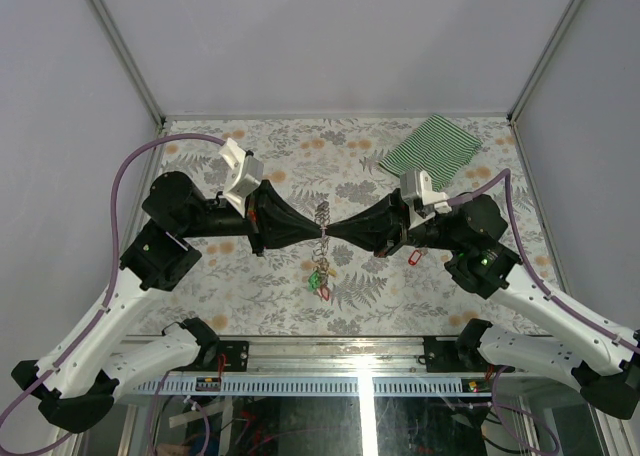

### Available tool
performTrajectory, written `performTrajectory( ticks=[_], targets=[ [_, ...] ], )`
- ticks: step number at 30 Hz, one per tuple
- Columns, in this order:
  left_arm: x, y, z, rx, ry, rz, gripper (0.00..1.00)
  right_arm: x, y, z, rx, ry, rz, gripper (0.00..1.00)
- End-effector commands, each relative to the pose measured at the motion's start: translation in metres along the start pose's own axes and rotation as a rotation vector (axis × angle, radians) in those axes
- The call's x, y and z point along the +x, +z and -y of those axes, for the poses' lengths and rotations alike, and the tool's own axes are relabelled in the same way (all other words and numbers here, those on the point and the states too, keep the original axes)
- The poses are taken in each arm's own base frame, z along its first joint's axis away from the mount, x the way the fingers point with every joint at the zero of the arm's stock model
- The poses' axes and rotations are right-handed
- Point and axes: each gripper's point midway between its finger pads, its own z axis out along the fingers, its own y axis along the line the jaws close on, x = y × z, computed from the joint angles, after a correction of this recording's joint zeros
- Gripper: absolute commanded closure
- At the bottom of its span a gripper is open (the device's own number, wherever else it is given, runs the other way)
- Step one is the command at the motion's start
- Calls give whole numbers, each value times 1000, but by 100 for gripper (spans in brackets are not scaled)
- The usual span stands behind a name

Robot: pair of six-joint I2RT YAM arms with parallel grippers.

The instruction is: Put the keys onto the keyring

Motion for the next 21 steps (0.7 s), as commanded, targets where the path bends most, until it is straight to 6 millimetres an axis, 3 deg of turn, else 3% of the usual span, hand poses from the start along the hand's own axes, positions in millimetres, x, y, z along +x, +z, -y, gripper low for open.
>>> performTrajectory(
  ticks=[1,8,12,21],
  targets=[
    [-24,-1,7,7,79,56,100,-25,4,-3,-19,-47,47,100],
    [-24,-1,8,6,80,55,100,-22,4,-3,-21,-53,42,100],
    [-24,-1,7,4,82,57,100,-20,4,-4,-26,-56,35,88],
    [-26,-1,7,4,87,58,100,-16,4,-5,-35,-48,17,83]
  ],
)
